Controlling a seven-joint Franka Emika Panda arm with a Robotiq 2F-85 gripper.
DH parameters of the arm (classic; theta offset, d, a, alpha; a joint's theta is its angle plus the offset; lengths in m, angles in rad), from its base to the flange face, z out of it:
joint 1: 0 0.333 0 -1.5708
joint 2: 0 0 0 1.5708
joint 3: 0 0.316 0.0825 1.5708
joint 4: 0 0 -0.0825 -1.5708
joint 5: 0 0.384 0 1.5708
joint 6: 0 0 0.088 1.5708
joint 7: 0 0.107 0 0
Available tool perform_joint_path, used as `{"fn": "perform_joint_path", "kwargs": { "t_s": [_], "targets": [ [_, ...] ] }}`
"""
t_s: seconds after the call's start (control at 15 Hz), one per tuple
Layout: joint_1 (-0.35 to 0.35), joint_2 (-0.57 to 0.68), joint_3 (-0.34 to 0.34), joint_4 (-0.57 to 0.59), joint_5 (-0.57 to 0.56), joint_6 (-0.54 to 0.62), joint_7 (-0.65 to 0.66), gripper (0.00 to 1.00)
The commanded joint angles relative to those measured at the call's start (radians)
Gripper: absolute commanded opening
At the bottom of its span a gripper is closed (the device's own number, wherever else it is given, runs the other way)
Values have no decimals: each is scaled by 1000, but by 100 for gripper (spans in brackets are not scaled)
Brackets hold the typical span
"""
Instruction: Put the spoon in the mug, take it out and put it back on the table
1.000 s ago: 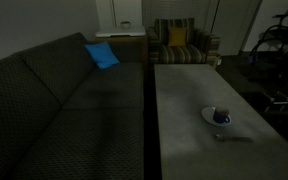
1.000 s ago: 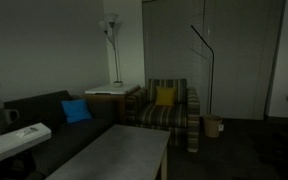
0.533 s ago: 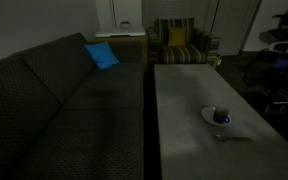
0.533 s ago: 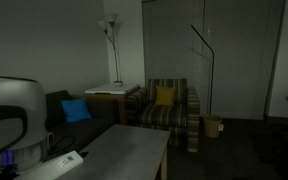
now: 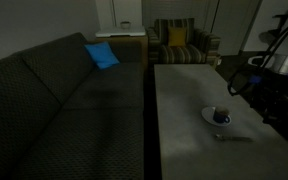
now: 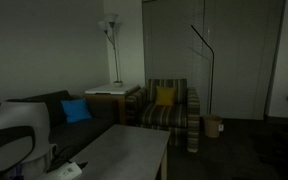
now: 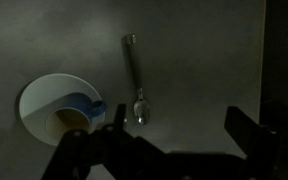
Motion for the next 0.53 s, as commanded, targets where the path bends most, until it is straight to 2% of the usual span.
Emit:
{"fn": "perform_joint_path", "kwargs": {
  "t_s": [0.0, 0.07, 0.13, 0.33, 0.47],
  "targets": [
    [6, 86, -5, 91, -9, -31, 37, 100],
    [-29, 89, 32, 96, -4, -47, 11, 100],
    [-5, 65, 10, 57, -17, -12, 34, 100],
    [-12, 88, 17, 85, -15, -21, 32, 100],
    [27, 79, 9, 81, -46, -39, 26, 100]
  ]
}}
